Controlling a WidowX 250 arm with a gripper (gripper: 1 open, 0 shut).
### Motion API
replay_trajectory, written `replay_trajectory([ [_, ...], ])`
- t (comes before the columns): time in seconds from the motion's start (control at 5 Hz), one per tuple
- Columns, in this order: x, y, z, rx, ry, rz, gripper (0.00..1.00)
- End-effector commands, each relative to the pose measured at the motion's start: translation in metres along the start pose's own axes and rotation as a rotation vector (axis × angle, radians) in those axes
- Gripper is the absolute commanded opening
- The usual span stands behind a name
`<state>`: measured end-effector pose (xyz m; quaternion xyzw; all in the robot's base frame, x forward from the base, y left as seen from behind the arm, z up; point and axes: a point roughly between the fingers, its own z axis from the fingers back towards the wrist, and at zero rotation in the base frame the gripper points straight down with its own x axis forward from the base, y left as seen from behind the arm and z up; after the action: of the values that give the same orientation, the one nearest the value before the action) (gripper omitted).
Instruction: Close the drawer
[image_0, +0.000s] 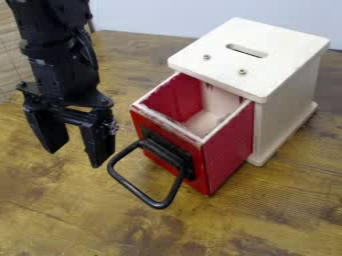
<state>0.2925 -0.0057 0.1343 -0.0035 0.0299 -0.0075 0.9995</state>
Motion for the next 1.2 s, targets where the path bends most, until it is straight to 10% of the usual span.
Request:
replay_trajectory([
  [0.0, 0.005, -0.011, -0.005, -0.006, 0.008, 0.011, 1.0],
  [1.0, 0.016, -0.041, -0.079, 0.049, -0.036, -0.127, 1.0],
])
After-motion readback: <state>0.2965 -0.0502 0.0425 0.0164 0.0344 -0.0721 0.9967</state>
